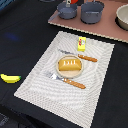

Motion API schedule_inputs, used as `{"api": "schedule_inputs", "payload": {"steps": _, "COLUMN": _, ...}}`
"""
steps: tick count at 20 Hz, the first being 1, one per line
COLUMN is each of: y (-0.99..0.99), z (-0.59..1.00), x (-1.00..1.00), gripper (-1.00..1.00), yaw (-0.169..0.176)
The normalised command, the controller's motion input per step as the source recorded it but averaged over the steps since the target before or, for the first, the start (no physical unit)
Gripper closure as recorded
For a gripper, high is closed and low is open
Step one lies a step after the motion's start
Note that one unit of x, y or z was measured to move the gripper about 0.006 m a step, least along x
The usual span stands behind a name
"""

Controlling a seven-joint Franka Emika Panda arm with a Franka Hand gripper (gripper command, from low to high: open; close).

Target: Interact with the objects in diverse but meaningful ways.

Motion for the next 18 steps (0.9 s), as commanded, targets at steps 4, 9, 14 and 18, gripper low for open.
{"api": "schedule_inputs", "payload": {"steps": 4, "y": 0.49, "z": -0.18, "x": -0.50, "gripper": 1.00, "yaw": 0.047}}
{"api": "schedule_inputs", "payload": {"steps": 9, "y": 0.29, "z": -0.26, "x": -0.14, "gripper": 1.00, "yaw": 0.020}}
{"api": "schedule_inputs", "payload": {"steps": 14, "y": 0.12, "z": -0.25, "x": 0.05, "gripper": 1.00, "yaw": 0.000}}
{"api": "schedule_inputs", "payload": {"steps": 18, "y": 0.18, "z": -0.30, "x": 0.01, "gripper": 1.00, "yaw": 0.000}}
